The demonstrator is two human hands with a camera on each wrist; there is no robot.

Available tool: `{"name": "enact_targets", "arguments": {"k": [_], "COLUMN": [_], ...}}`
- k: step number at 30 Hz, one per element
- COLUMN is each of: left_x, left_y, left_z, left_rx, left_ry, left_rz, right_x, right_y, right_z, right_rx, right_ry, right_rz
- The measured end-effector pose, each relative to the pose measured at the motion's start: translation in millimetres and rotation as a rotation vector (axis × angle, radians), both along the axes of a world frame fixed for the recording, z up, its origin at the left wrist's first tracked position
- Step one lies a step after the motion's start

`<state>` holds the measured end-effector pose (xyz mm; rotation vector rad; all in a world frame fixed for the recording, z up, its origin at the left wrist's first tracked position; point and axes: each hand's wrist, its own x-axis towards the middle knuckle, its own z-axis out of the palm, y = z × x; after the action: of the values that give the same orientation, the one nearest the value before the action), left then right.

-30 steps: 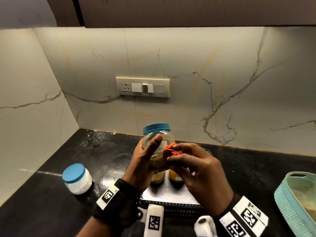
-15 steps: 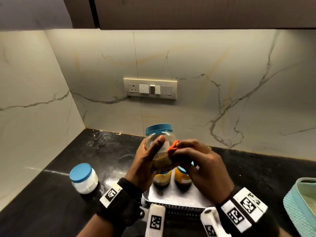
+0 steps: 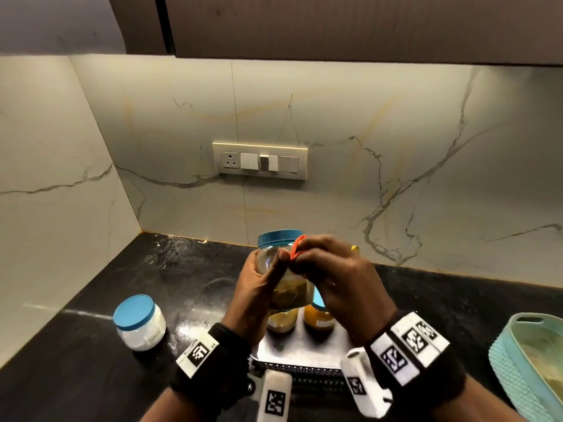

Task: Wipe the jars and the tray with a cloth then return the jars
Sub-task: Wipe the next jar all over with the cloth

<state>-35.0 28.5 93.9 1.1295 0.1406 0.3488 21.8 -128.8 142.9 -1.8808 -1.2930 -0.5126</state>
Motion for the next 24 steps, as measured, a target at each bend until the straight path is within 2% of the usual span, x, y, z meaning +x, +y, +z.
{"name": "enact_targets", "arguments": {"k": [2, 5, 7, 8, 11, 14, 17, 20, 24], "left_x": [-1.1, -1.6, -2.4, -3.6, -5.9, -6.1, -5.7, -4.9, -2.7], "left_y": [-1.4, 6.2, 8.4, 6.8, 0.2, -1.3, 2.3, 5.2, 6.6], "left_z": [3.4, 11.2, 14.6, 16.4, 12.6, 10.5, 14.2, 17.5, 12.2], "left_rx": [-0.034, -0.074, -0.101, -0.105, -0.086, -0.122, -0.164, -0.217, -0.231], "left_ry": [-0.011, -0.05, -0.041, -0.036, -0.023, 0.054, 0.047, -0.007, 0.028], "left_rz": [-0.016, -0.078, -0.1, -0.111, -0.161, -0.215, -0.274, -0.271, -0.244], "right_x": [-2.7, -30.6, -36.4, -30.9, -3.6, 17.7, 15.7, -5.2, -21.8], "right_y": [0.7, -1.4, -4.7, -5.8, -6.6, -8.0, -12.1, -15.2, -18.6], "right_z": [0.6, -11.9, -17.0, -14.7, -1.9, 2.3, -3.2, -11.0, -16.4], "right_rx": [0.024, -0.1, -0.151, -0.113, 0.085, 0.166, 0.18, 0.153, 0.118], "right_ry": [0.018, -0.187, -0.25, -0.212, 0.081, 0.336, 0.431, 0.262, 0.072], "right_rz": [-0.048, -0.032, 0.03, 0.041, 0.001, 0.02, 0.037, 0.001, 0.014]}}
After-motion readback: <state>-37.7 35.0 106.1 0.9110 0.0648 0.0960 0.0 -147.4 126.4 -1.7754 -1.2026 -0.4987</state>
